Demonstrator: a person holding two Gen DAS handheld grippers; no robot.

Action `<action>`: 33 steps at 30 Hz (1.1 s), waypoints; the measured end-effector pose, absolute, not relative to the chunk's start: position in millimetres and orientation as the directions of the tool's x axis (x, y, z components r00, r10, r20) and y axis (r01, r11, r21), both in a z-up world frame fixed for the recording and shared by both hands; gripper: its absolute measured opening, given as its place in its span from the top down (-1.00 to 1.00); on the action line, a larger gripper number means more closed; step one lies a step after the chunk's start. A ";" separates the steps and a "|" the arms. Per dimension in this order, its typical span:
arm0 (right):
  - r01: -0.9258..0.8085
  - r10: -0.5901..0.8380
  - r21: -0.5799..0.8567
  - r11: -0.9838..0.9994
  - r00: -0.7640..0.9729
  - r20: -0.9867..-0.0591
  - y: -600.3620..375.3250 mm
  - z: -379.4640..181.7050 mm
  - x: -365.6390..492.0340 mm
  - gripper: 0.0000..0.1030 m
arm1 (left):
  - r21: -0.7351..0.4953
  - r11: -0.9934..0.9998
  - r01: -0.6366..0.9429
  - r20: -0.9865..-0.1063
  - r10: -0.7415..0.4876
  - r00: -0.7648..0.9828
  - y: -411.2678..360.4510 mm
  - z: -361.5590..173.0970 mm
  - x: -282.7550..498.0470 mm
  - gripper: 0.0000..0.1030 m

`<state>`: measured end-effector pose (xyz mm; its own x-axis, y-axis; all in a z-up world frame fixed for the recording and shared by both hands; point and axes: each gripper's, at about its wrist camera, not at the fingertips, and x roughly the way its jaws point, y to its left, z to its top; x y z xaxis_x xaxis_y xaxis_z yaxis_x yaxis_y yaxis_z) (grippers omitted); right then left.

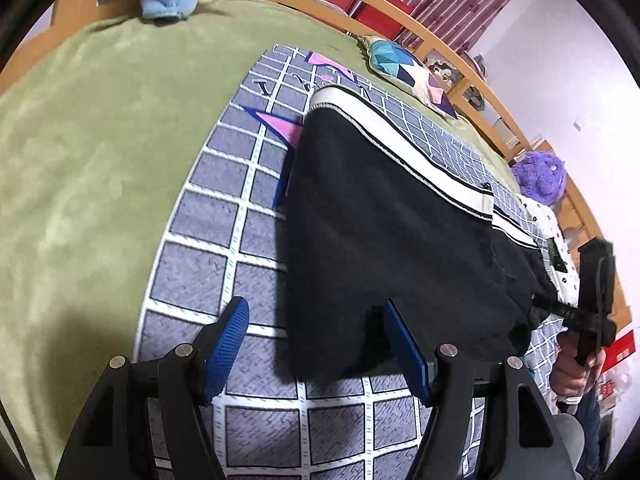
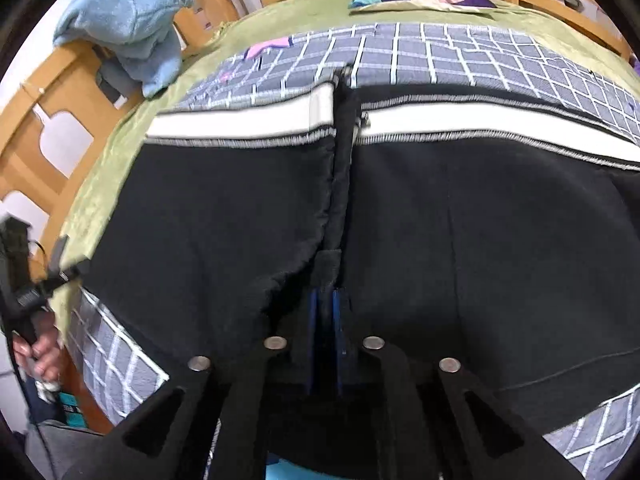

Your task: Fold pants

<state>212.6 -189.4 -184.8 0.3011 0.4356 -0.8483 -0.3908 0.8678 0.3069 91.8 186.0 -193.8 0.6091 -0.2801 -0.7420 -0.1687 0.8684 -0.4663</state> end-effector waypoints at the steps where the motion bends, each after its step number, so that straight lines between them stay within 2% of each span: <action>1: -0.380 0.453 0.328 0.865 0.312 -0.835 -193.0 -178.6 212.3 0.76 | -0.478 0.863 -0.164 -0.734 -0.290 0.614 185.1 -195.6 92.0 -0.31; 2: -0.371 0.463 0.337 0.865 0.334 -0.821 -196.4 -171.8 210.9 0.66 | -0.495 0.854 -0.159 -0.724 -0.305 0.618 184.0 -197.7 93.1 -0.31; 3: -0.368 0.464 0.336 0.867 0.353 -0.812 -197.6 -165.4 209.8 0.45 | -0.510 0.846 -0.158 -0.717 -0.317 0.621 183.1 -199.7 94.1 -0.31; 4: -0.371 0.469 0.336 0.866 0.366 -0.804 -197.9 -161.7 207.0 0.37 | -0.534 0.829 -0.165 -0.708 -0.332 0.624 181.7 -202.9 95.1 -0.31; 6: -0.398 0.451 0.301 0.867 0.367 -0.814 -191.5 -162.6 206.6 0.33 | -0.555 0.812 -0.182 -0.702 -0.339 0.626 179.8 -206.1 99.4 -0.23; 7: -0.410 0.428 0.273 0.870 0.356 -0.831 -184.2 -167.9 208.5 0.35 | -0.559 0.807 -0.191 -0.699 -0.335 0.632 177.6 -205.1 101.2 -0.11; 9: -0.433 0.345 0.198 0.879 0.293 -0.892 -169.8 -190.8 211.1 0.50 | -0.523 0.821 -0.229 -0.726 -0.288 0.625 173.2 -198.2 104.6 0.28; 11: -0.436 0.358 0.209 0.876 0.295 -0.886 -168.0 -191.1 212.1 0.49 | -0.471 0.857 -0.208 -0.738 -0.254 0.625 166.4 -182.0 110.1 0.55; 13: -0.434 0.350 0.201 0.878 0.296 -0.889 -171.3 -184.6 213.2 0.49 | -0.423 0.893 -0.155 -0.726 -0.231 0.648 156.3 -156.5 111.1 0.59; 16: -0.424 0.362 0.202 0.883 0.339 -0.869 -184.9 -170.8 208.9 0.49 | -0.273 0.960 -0.067 -0.716 -0.156 0.680 122.0 -110.9 113.7 0.60; 20: -0.392 0.334 0.158 0.906 0.437 -0.835 -206.9 -155.8 200.6 0.24 | -0.111 0.992 0.068 -0.728 -0.128 0.674 49.3 -62.6 128.8 0.63; 23: -0.321 0.321 0.168 0.932 0.516 -0.794 -240.0 -146.3 191.2 0.15 | -0.090 0.986 0.144 -0.755 -0.162 0.636 -1.5 -48.1 144.1 0.63; 27: -0.261 0.331 0.221 0.940 0.530 -0.781 -284.0 -147.1 184.6 0.15 | -0.059 0.975 0.214 -0.790 -0.177 0.587 -65.2 -58.0 163.9 0.64; 33: -0.198 0.251 0.167 0.966 0.557 -0.792 -316.0 -161.2 179.8 0.15 | -0.070 0.944 0.323 -0.870 -0.216 0.443 -124.7 -106.0 172.0 0.63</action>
